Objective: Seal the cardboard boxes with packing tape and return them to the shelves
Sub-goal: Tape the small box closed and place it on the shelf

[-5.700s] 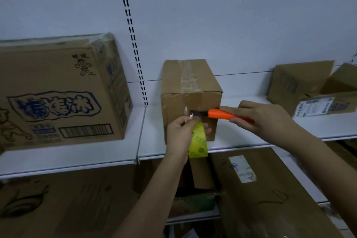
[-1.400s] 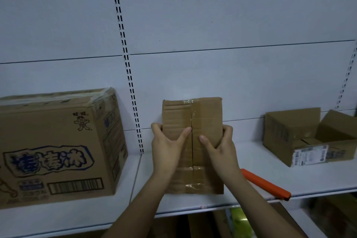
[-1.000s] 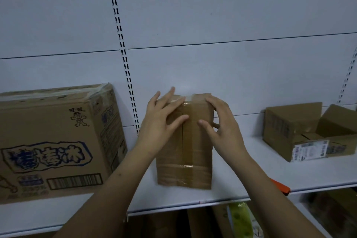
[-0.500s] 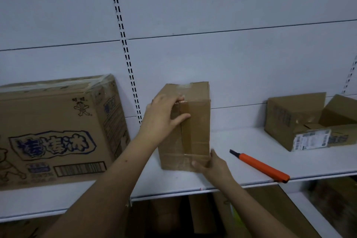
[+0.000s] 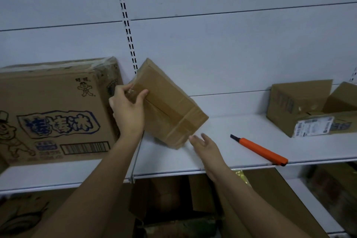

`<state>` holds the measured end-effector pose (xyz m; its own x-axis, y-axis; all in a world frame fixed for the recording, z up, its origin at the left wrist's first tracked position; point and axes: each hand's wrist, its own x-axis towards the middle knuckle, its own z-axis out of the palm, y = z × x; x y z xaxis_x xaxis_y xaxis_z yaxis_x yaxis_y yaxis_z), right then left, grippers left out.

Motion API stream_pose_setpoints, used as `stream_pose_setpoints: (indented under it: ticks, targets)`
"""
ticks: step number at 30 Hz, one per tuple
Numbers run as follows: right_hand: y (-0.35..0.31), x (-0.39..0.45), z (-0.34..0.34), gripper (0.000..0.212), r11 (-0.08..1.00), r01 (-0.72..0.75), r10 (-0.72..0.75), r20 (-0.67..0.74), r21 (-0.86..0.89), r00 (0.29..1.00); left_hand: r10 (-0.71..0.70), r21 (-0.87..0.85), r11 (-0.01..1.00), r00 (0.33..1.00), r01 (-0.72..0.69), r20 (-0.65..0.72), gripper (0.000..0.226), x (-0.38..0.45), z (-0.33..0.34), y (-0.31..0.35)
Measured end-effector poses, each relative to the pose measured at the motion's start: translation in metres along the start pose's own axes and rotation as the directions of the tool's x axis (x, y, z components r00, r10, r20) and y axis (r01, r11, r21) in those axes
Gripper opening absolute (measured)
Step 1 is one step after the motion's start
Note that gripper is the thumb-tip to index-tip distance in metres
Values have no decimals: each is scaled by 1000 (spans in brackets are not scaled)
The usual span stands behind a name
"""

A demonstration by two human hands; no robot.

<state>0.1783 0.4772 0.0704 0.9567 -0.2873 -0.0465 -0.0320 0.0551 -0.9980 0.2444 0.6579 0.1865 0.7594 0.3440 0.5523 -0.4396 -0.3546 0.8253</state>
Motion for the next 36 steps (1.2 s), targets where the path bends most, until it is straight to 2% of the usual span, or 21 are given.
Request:
stream_pose_setpoints:
  ticks: [2, 3, 7, 11, 13, 16, 19, 22, 26, 29, 33, 36]
  targets:
    - [-3, 3, 0, 38, 986, 158, -156, -38, 50, 987, -45, -66, 997, 998, 42, -39, 34, -8, 2, -5]
    - [-7, 4, -1, 33, 972, 228, -223, -85, 61, 971, -82, -97, 992, 994, 75, -68, 33, -11, 3, -8]
    - [-23, 5, -16, 32, 912, 367, -405, -251, -183, 879, -200, -165, 969, 975, 182, -99, 33, -21, 8, -19]
    - [-41, 7, -28, 25, 834, 447, -549, -395, -325, 737, -175, -134, 974, 983, 181, 56, 50, -31, 7, -22]
    - [-57, 10, -30, 31, 811, 481, -583, -402, -332, 706, -118, -99, 986, 980, 135, 160, 69, -29, 2, -25]
    - [-79, 14, -27, 54, 818, 513, -572, -283, -259, 770, -120, -28, 991, 968, 129, 219, 101, -22, -7, -22]
    - [-84, 22, -25, 77, 790, 526, -584, -123, -316, 803, -123, -30, 990, 956, 136, 265, 105, -15, -17, -21]
    - [-84, 30, -31, 90, 782, 530, -580, -71, -329, 811, -61, -23, 997, 941, 73, 334, 97, -9, -25, -25]
    - [-85, 37, -37, 77, 762, 522, -591, -82, -382, 803, -47, -83, 993, 943, 78, 330, 96, 0, -25, -29]
    - [-83, 36, -37, 70, 779, 515, -575, -81, -357, 814, -42, -130, 988, 949, 86, 313, 83, 2, -19, -28]
    - [-87, 22, -39, 60, 770, 575, -612, -66, -276, 788, -82, -300, 931, 920, 208, 384, 76, 12, -16, -34]
    - [-83, 17, -43, 53, 754, 597, -624, -15, -274, 781, -129, -307, 918, 921, 251, 368, 71, 20, -14, -38]
